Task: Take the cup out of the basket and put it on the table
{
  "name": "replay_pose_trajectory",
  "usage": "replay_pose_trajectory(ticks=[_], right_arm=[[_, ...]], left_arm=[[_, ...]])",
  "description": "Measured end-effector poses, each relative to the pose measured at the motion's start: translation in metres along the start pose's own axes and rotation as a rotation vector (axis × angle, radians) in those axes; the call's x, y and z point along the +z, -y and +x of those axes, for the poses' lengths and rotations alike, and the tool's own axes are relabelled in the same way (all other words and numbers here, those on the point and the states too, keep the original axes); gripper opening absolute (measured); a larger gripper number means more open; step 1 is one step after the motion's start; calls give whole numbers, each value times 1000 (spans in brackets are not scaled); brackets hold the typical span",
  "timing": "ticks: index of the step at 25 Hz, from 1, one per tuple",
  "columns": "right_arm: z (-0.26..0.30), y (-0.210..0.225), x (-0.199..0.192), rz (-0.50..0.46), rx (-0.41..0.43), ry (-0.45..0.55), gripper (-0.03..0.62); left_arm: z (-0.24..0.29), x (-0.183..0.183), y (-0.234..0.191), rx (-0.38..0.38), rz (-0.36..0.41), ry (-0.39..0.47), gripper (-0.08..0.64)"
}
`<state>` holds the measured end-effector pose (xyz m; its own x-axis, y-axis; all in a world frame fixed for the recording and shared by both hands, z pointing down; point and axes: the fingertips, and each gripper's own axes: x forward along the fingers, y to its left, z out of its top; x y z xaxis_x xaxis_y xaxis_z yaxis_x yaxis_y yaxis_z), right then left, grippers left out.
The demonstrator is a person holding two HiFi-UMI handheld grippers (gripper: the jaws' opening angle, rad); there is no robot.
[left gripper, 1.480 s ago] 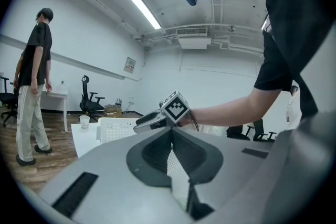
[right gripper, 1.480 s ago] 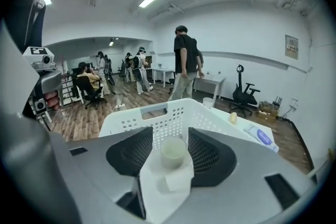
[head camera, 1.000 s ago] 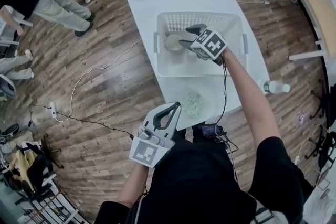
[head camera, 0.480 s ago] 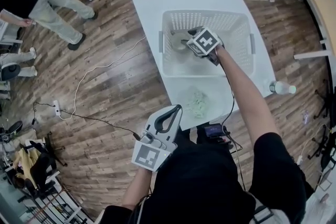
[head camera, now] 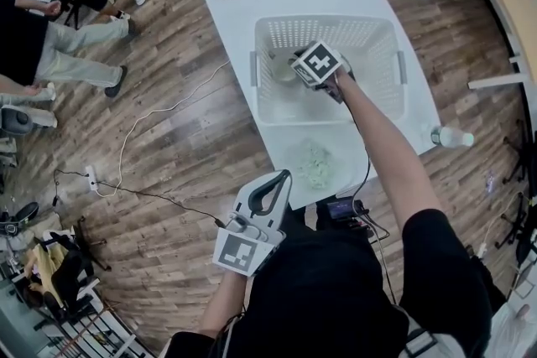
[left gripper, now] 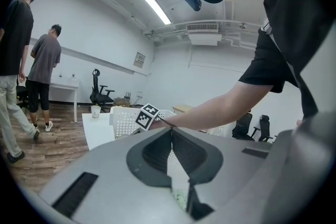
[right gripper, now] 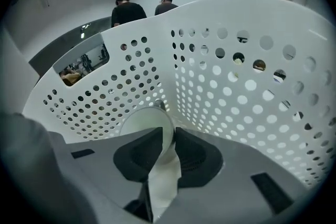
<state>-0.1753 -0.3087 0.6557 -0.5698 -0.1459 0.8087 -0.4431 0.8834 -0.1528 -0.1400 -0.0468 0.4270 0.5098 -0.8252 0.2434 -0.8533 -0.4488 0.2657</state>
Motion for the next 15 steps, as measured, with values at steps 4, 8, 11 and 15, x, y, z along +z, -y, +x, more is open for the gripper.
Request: replay_pose_trajectory(ticks=[4, 8, 11, 15], right_arm=[[0, 9, -3, -18, -65, -25, 44], [-1, 10, -2, -51, -81, -39, 43], [-1, 5, -14, -16, -56, -84, 43], [-14, 10, -6, -3, -77, -47, 43]], left_arm=[[0, 0, 1, 0, -6, -2, 9], [-1, 0, 0, 4, -7, 11, 9], [-2, 0, 0, 4, -7, 18, 9], [-3, 3, -2, 4, -3, 33, 9]])
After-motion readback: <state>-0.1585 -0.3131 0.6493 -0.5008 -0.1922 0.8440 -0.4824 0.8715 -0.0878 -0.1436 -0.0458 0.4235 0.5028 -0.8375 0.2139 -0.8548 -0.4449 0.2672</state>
